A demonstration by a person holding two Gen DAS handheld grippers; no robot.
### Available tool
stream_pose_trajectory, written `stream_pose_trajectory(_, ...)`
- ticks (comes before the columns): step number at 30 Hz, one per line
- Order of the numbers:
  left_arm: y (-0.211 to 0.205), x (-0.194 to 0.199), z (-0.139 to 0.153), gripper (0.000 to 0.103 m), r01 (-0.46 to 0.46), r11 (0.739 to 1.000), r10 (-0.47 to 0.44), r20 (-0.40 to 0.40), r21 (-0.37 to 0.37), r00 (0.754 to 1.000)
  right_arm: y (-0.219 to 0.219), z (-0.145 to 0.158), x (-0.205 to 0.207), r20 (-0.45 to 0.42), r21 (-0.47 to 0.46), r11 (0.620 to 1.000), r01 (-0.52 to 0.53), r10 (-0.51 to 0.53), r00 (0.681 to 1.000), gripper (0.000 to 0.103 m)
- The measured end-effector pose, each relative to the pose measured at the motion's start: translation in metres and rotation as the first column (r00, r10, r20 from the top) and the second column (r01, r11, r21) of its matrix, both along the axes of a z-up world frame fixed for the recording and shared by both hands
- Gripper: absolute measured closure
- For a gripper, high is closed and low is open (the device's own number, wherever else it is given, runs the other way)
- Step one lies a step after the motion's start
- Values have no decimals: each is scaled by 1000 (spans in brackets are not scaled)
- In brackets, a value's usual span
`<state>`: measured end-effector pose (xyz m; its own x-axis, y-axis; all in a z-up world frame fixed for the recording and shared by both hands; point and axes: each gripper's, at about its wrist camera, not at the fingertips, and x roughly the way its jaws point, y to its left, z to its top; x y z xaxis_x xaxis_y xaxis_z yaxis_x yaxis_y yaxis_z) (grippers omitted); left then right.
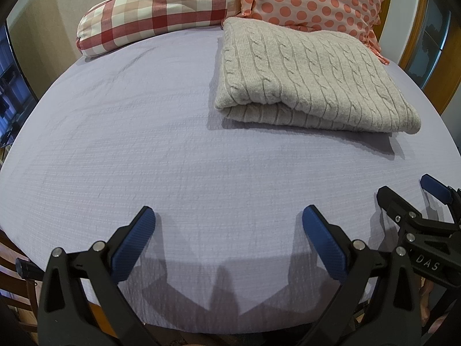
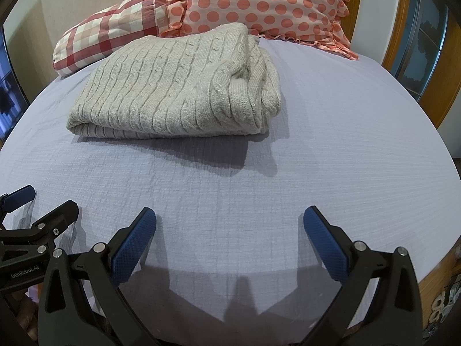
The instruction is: Fold small clothes
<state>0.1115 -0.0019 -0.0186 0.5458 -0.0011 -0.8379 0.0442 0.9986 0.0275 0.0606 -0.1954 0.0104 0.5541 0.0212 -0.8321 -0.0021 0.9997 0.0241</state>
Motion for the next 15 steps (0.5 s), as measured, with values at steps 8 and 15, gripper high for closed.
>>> stream_pose_trajectory(8, 1, 0, -1, 2, 0, 1000, 0, -3, 0, 1000, 0, 0, 0, 0, 0, 1000, 0, 0, 1000, 1)
stream_pose_trajectory(15, 1, -1, -3, 2, 3, 1000, -3, -1, 2, 1000, 0, 0, -1, 0, 0, 1000, 1, -1, 1000, 1)
